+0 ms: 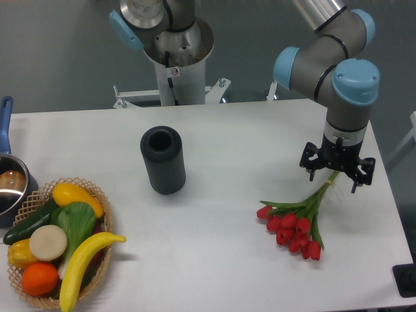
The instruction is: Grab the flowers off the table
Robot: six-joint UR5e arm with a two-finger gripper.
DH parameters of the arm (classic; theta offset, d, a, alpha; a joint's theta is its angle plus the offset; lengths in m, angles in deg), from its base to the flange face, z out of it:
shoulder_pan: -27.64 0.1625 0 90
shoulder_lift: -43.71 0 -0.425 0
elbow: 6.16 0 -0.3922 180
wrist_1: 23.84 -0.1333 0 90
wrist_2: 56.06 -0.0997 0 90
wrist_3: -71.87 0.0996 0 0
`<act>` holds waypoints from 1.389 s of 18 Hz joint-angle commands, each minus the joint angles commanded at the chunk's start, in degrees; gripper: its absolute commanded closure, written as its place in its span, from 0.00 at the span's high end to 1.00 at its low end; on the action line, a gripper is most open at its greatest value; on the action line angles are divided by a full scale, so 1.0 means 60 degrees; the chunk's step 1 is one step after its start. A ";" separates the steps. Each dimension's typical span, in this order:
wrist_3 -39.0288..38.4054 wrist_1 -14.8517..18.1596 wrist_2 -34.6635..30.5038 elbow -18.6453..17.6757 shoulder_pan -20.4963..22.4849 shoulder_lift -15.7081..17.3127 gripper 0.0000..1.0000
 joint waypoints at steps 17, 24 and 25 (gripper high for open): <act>0.0117 -0.0983 -0.0659 -0.0454 -0.0219 -0.0864 1.00; 0.0176 -0.0983 -0.0645 -0.0601 -0.0483 -0.1011 1.00; 0.0190 -0.0997 -0.0645 -0.0586 -0.0483 -0.1084 1.00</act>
